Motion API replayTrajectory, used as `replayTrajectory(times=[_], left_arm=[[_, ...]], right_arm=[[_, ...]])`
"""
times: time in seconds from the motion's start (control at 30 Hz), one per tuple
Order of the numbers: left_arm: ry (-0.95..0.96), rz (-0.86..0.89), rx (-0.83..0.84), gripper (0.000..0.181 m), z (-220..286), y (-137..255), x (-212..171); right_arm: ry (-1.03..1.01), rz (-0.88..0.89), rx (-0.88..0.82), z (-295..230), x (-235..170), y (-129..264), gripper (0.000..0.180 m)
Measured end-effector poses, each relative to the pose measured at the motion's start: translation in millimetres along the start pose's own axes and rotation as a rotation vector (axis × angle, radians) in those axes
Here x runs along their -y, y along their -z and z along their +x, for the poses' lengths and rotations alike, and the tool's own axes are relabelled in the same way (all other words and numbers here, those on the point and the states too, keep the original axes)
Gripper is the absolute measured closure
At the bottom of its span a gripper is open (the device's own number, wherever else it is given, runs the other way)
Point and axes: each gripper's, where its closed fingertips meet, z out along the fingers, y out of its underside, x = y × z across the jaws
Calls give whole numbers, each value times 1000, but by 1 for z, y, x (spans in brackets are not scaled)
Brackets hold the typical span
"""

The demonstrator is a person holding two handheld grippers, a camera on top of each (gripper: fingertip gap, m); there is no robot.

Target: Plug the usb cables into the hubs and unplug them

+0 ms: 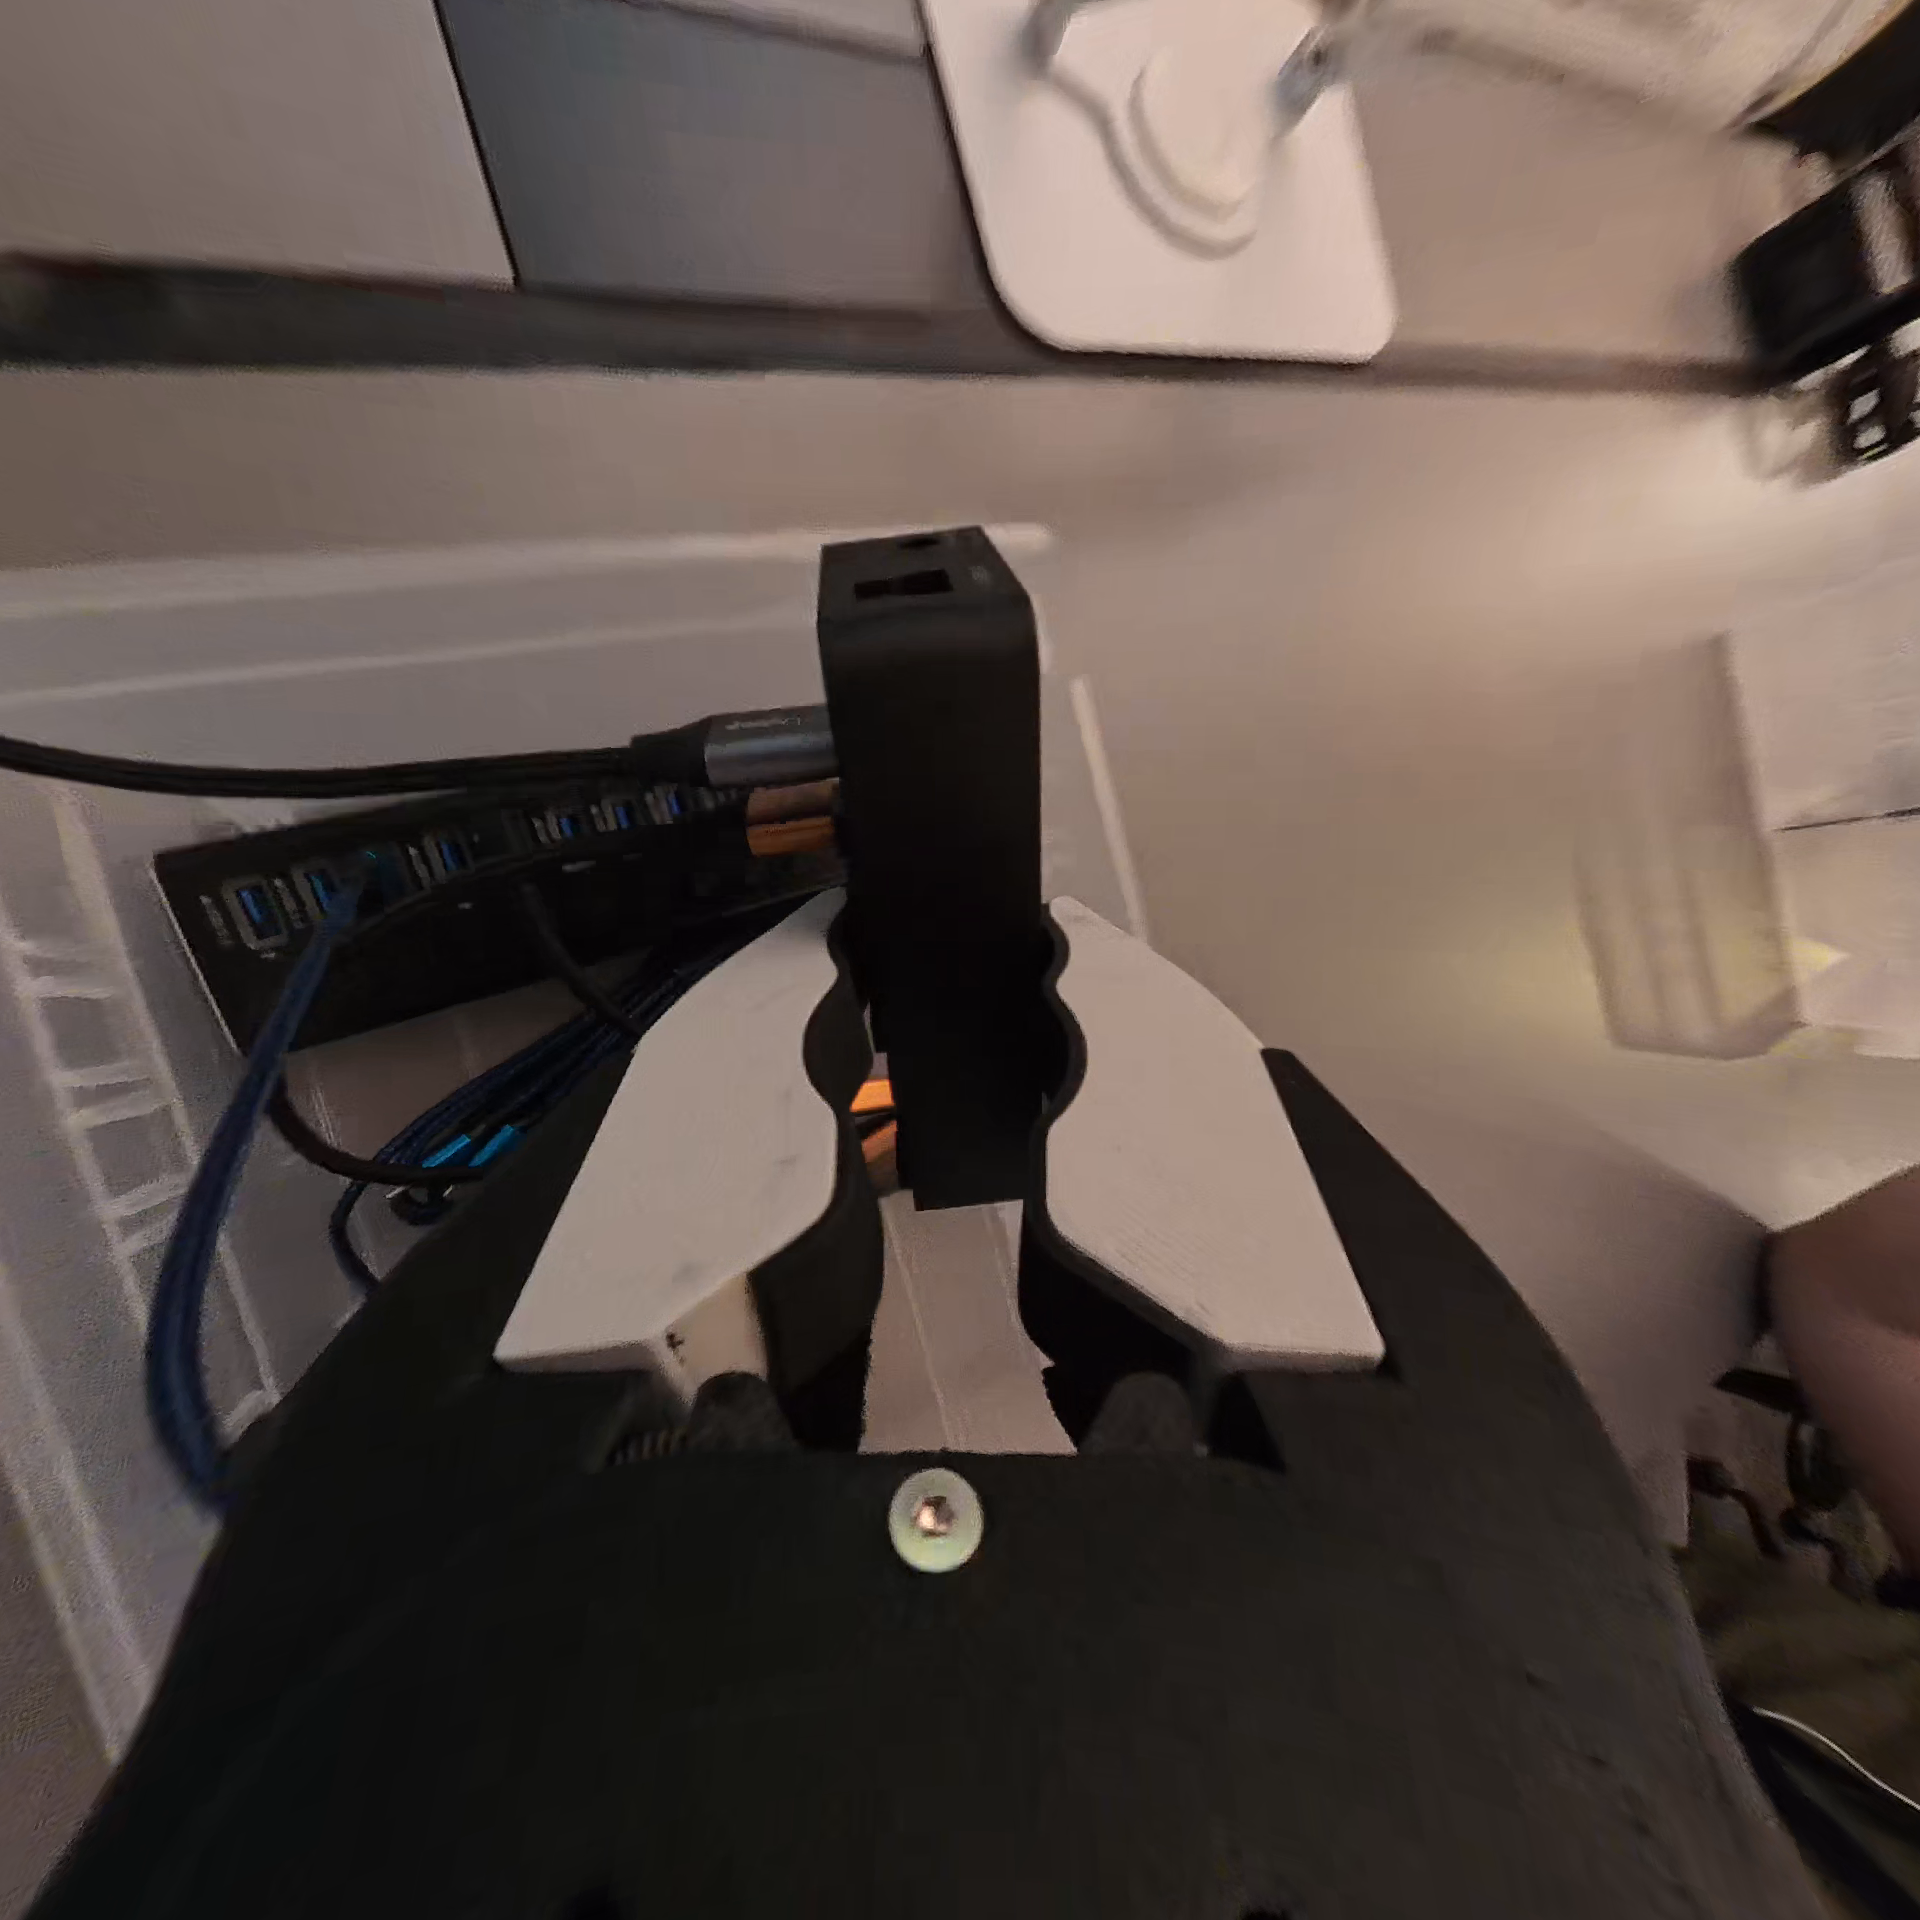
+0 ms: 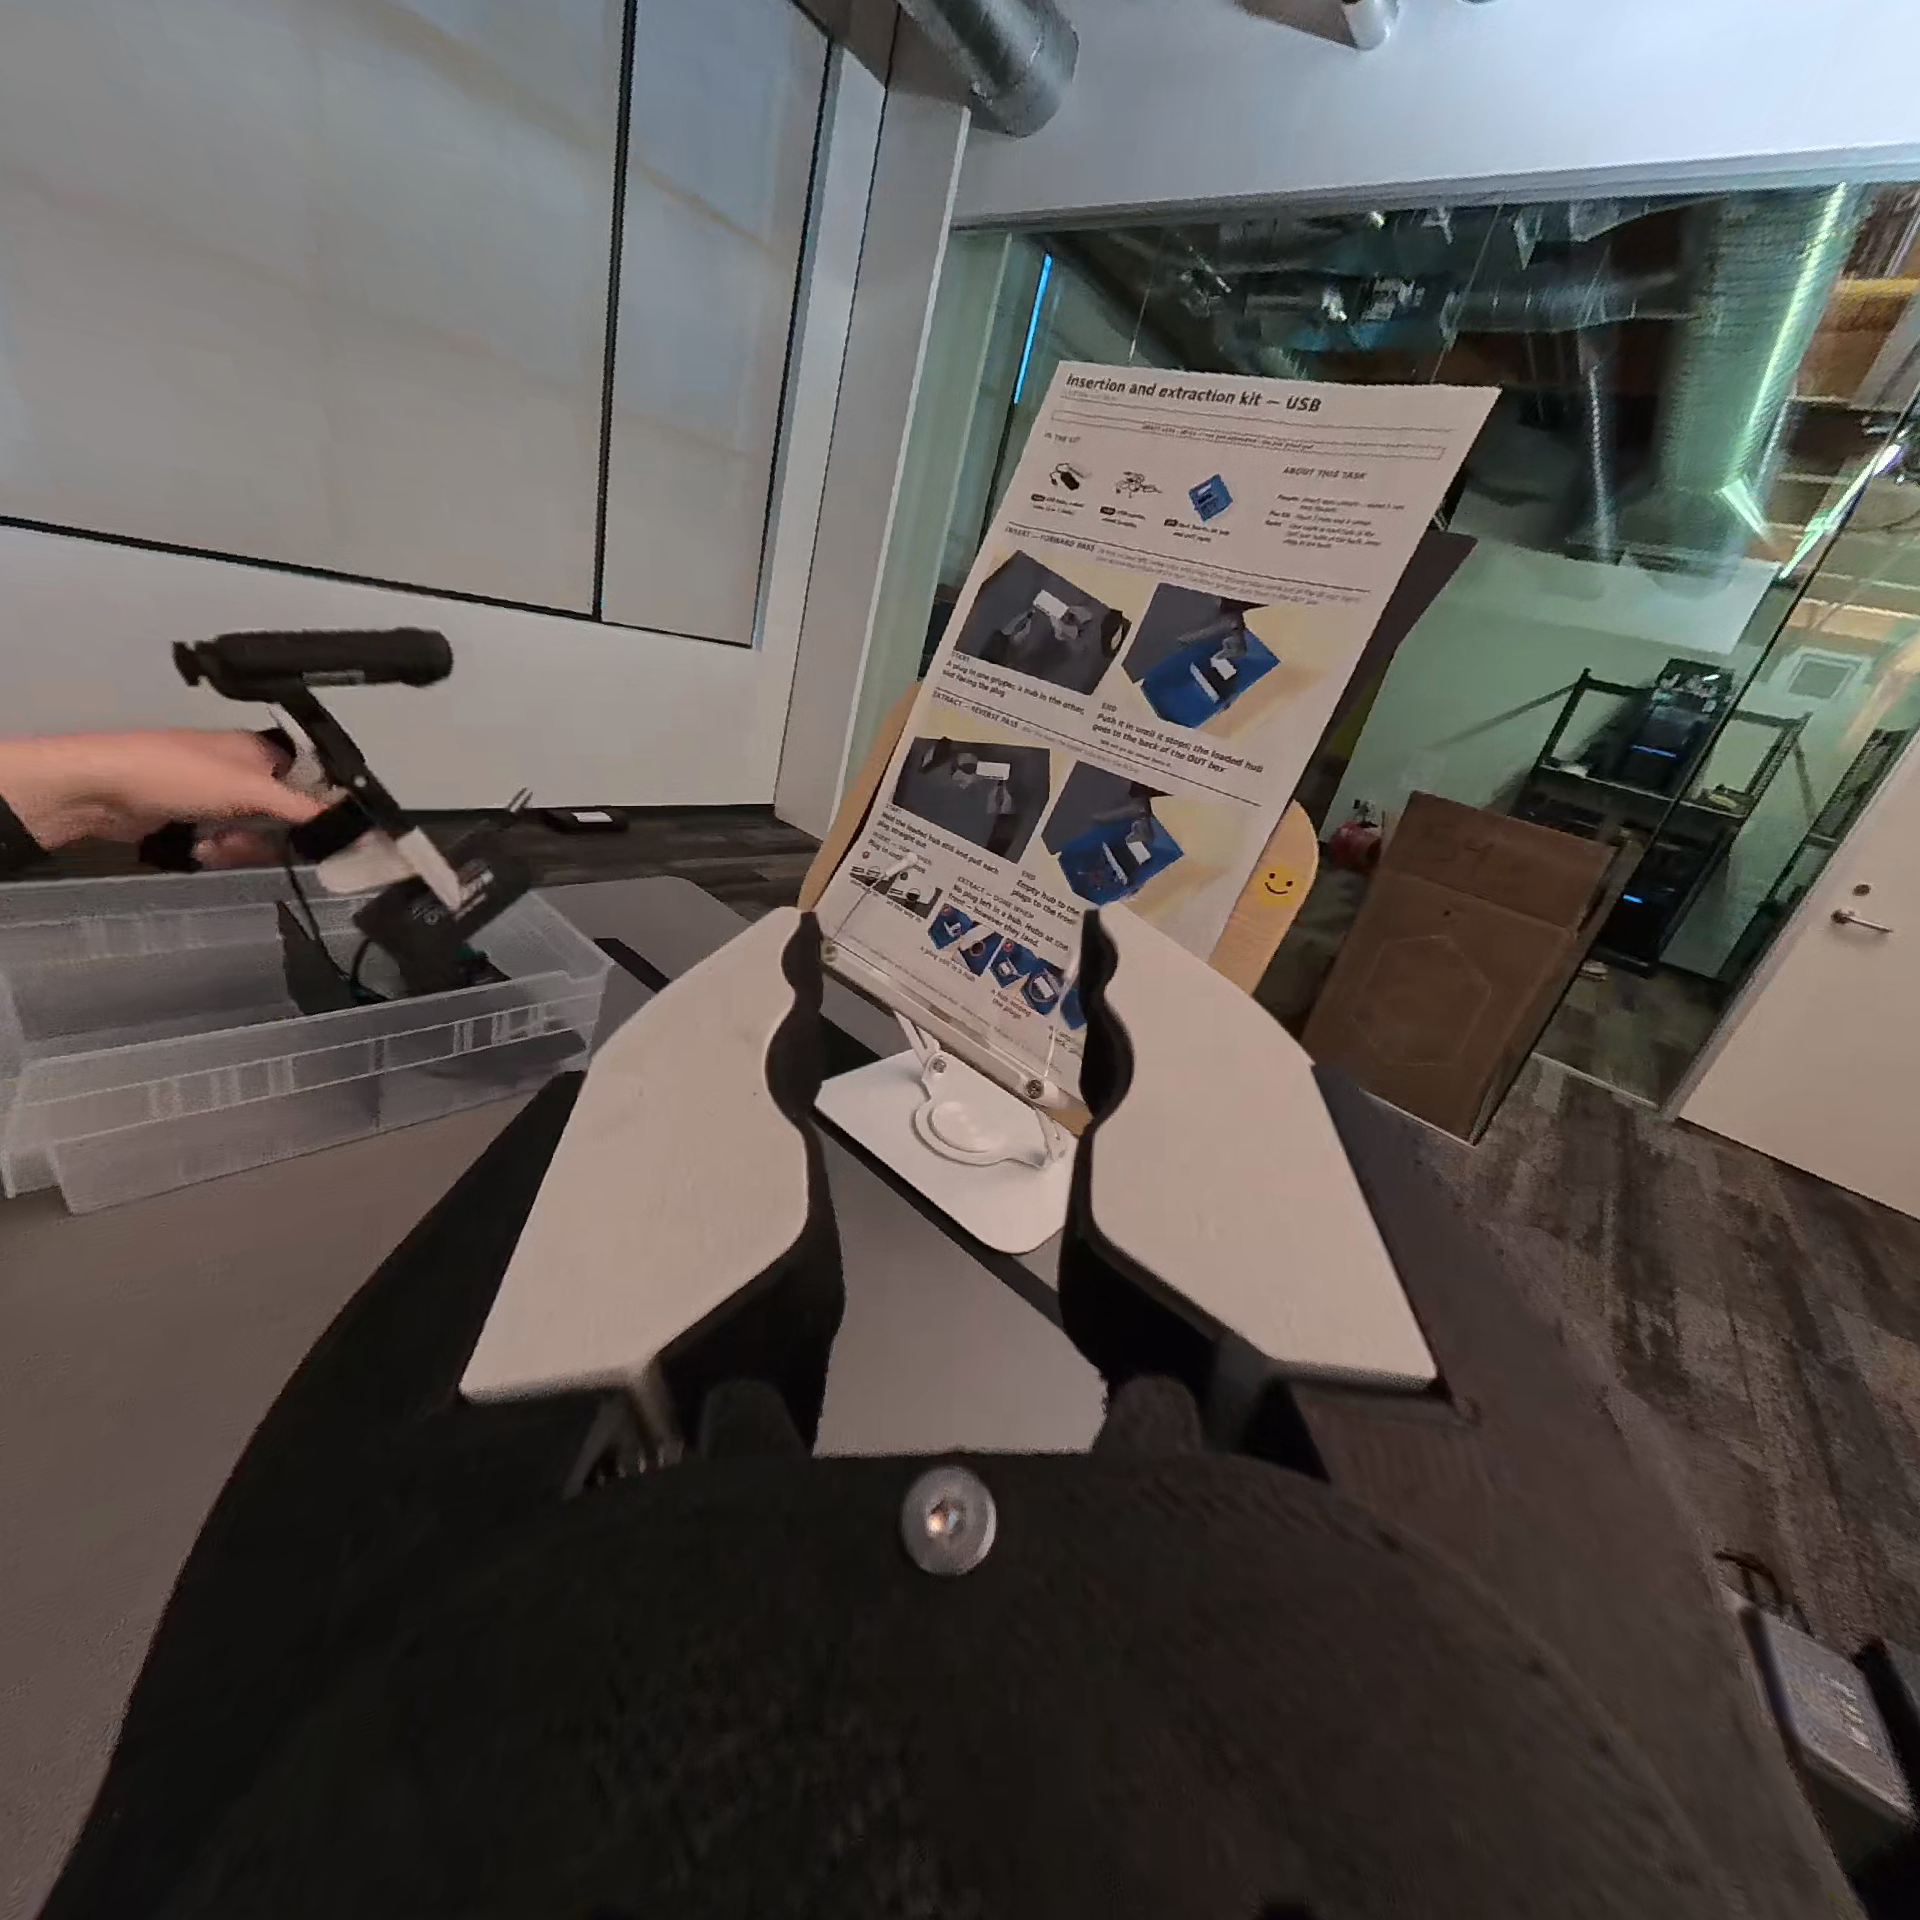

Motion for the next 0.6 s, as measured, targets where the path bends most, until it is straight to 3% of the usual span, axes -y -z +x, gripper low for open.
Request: replayTrajectory(times=[0.27,0.47,0.6], left_arm=[[-101,302,-271,153,74,99,45],[-218,385,-325,153,132,159,71],[-320,394,-541,154,197,190,72]], right_arm=[[-23,-63,36,-12,-21,-21,132],[5,-125,71,-28,-37,-36,132],[11,-144,94,-38,-44,-45,132]])
